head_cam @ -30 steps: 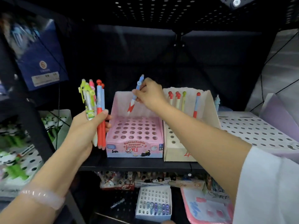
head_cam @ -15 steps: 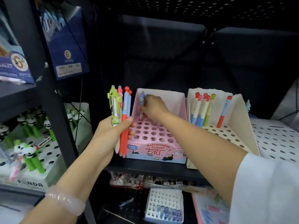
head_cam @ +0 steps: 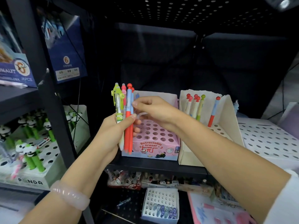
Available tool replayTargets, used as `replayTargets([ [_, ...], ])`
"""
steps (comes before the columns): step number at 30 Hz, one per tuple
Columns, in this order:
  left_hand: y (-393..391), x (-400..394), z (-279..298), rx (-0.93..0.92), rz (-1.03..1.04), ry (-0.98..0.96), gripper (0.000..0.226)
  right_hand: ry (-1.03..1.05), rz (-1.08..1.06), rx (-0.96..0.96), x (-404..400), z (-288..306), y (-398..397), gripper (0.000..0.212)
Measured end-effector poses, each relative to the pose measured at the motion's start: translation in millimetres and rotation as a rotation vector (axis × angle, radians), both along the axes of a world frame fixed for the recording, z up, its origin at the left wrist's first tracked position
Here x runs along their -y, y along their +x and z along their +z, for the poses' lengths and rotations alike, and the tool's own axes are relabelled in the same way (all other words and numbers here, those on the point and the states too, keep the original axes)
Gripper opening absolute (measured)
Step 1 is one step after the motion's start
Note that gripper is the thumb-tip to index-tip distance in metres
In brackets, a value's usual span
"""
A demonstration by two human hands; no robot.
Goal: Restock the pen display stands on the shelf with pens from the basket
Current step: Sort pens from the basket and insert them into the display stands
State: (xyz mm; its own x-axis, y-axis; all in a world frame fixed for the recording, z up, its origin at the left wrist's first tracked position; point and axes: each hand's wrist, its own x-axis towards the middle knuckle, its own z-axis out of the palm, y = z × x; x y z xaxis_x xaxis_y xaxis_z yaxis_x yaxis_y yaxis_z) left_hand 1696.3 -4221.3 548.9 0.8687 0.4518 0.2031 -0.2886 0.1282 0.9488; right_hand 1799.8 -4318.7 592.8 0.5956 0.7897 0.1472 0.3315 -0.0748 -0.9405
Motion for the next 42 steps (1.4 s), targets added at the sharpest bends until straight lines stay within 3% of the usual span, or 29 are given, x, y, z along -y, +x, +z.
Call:
replayTargets([
  [4, 4.9, 16.2, 1.3, -0.006, -0.042, -0.025, 0.013, 0.086, -0.084, 0.029, 19.0, 2.4, -3.3, 0.016],
  [8, 11.9, 32.8, 1.5, -0.047, -0.059, -0.049, 0.012, 0.272, -0.374, 0.044, 50.4, 17.2, 9.0, 0.019],
  [11, 17.3, 41.9, -0.4, -0.077, -0.022, 0.049, 0.008, 0.379, -0.587, 0.081, 87.3, 33.1, 28.5, 0.017],
  [13, 21.3, 46.7, -0.5, -0.082, -0.004, 0.105, 0.01, 0.317, -0.742, 0.247, 115.1, 36.6, 41.7, 0.012],
  [16, 28.5, 56.0, 1.0, -0.072, -0.026, 0.113, 0.013, 0.06, -0.896, 0.635, 151.2, 31.8, 55.9, 0.012],
  [19, 36.0, 67.7, 1.7, -0.076, -0.042, 0.104, 0.014, -0.185, -0.956, 0.815, 172.4, 22.6, 64.7, 0.017],
  [30, 45.3, 82.7, -5.8, -0.105, -0.079, 0.083, 0.011, -0.362, -0.945, 0.847, 181.0, 13.6, 78.7, 0.022],
  [38, 42.6, 84.8, -5.6, -0.095, -0.095, 0.067, 0.01, -0.822, -1.008, 0.699, 166.1, 16.7, 79.8, 0.015],
  [40, 41.6, 83.4, -5.3, -0.097, -0.09, 0.075, 0.009, -0.789, -1.064, 0.732, 166.3, 18.6, 73.5, 0.02],
  [42, 41.3, 83.7, -4.4, -0.097, -0.086, 0.079, 0.009, -0.541, -1.006, 0.767, 161.9, 20.6, 62.6, 0.021],
])
